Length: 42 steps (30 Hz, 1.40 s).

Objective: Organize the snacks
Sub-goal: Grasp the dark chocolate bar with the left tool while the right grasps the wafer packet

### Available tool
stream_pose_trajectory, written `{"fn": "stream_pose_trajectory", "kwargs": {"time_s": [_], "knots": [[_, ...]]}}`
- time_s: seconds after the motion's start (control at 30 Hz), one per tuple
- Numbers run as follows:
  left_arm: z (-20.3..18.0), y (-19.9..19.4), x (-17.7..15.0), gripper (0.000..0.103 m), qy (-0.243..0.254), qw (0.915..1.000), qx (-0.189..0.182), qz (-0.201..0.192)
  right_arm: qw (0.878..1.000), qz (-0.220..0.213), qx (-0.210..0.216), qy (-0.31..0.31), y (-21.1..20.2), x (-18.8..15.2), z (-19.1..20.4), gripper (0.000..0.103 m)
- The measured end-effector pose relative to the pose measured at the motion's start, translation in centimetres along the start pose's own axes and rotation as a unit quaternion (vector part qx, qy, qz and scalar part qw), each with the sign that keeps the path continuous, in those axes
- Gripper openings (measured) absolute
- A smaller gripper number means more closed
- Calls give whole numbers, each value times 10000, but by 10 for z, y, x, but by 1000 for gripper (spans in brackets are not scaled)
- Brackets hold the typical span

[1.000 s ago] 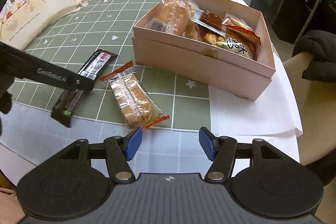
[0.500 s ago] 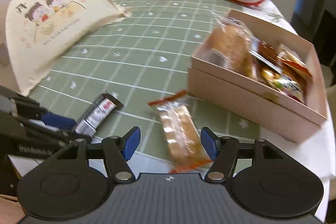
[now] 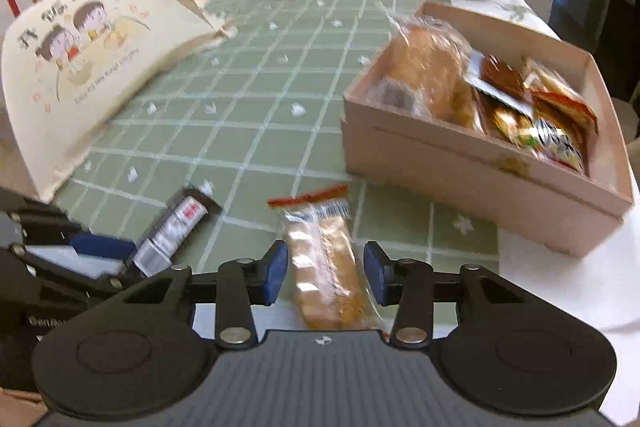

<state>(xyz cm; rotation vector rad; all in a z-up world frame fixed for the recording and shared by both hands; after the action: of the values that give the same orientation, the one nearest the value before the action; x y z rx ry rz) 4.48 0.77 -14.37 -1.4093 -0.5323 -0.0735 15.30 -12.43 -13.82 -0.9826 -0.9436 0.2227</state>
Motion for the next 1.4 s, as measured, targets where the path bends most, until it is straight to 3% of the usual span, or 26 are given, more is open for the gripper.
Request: {"fn": "stream_pose_trajectory", "kwargs": {"time_s": [0.1, 0.17, 0.27, 0.43, 0.63, 0.7, 0.77, 0.8, 1.07, 1.1, 1.17, 1.23, 1.4], "knots": [[-6, 0, -4, 51, 5, 9998, 153, -119, 9999, 76, -76, 73, -3, -8, -1, 43], [-3, -2, -6, 46, -106, 9995, 179, -221, 9998, 85, -152, 91, -7, -12, 0, 43], [2, -3, -8, 46, -229, 9993, 83, -300, 9995, 133, -276, 19, -14, -19, 1, 44], [7, -5, -9, 45, -300, 9992, -55, -252, 9991, 79, -426, -43, -22, -21, 4, 63], [11, -7, -14, 45, -288, 9992, -185, -184, 9985, 70, -496, 210, -12, -16, 4, 64], [13, -7, -14, 45, -315, 9991, -233, -158, 9985, 113, -428, 320, -7, -16, 4, 61], [14, -7, -14, 45, -326, 9990, -264, -124, 9983, 212, -410, 357, -4, -18, 5, 45], [14, -7, -13, 46, -339, 9990, -277, -97, 9983, 269, -396, 343, -3, -20, 7, 42], [34, -3, -3, 45, -977, 9929, -651, 193, 9981, 482, -373, -31, -17, -36, 19, 41], [34, -2, -2, 45, -977, 9928, -657, 224, 9982, 421, -418, -44, -19, -36, 20, 42], [31, -2, -1, 45, -903, 9937, -619, 255, 9981, 262, -555, -59, -21, -33, 20, 61], [27, -2, 0, 45, -788, 9950, -549, 271, 9974, 50, -715, -16, -22, -29, 19, 68], [24, -2, -2, 46, -727, 9960, -464, 226, 9978, 94, -583, 295, -11, -22, 13, 69]]}}
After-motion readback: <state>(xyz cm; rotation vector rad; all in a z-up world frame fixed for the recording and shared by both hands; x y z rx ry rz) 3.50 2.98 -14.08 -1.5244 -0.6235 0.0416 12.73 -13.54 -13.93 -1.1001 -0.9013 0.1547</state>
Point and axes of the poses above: each gripper's, at about its wrist camera, not at the fingertips, and y roughly the way its jaws point, z to its left, x to its top, the point moved 1 cm from there along y, roughly the way its jaws point, and after that the axes turned 4 degrees about x, right-handed, at the moved point
